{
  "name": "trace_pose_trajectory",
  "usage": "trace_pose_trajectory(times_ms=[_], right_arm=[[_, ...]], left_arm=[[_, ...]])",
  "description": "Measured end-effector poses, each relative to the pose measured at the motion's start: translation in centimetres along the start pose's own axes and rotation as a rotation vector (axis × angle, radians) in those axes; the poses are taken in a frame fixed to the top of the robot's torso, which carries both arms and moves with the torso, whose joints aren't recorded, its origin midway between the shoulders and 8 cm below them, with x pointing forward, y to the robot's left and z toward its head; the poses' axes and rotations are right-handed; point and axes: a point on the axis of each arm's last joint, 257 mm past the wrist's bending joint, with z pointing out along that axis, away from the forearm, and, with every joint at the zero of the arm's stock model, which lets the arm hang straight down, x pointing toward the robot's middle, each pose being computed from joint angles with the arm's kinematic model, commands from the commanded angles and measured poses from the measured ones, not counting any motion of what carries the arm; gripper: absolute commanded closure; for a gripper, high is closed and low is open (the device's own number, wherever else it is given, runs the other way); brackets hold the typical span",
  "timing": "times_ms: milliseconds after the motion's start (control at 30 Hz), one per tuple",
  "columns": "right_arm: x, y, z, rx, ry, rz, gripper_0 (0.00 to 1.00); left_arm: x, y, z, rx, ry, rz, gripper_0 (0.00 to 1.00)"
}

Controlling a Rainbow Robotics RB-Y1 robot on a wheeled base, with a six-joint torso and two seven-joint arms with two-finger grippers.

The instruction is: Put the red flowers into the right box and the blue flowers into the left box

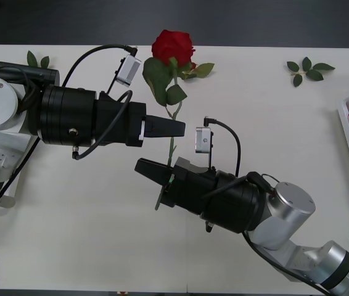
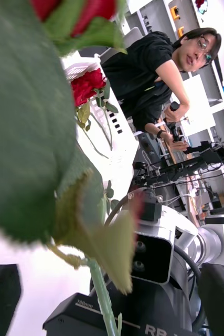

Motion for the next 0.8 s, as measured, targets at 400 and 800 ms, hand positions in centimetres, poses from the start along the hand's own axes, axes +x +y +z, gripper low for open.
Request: trace_pose_trajectory(times_ms=[400,800], right_arm=[[-2.8,-4.3,-7.7,0.119,0.107,-0.115,1.0],[-12.3,-9.1,-24.1,0.474,0.293,-0.241,1.0]], left_arm=[[-0.3,0.0,0.0,-0.001,-0.01,0.0,0.0],[-0.6,1.6,-2.2,-0.07,-0.008,0.024,0.0]])
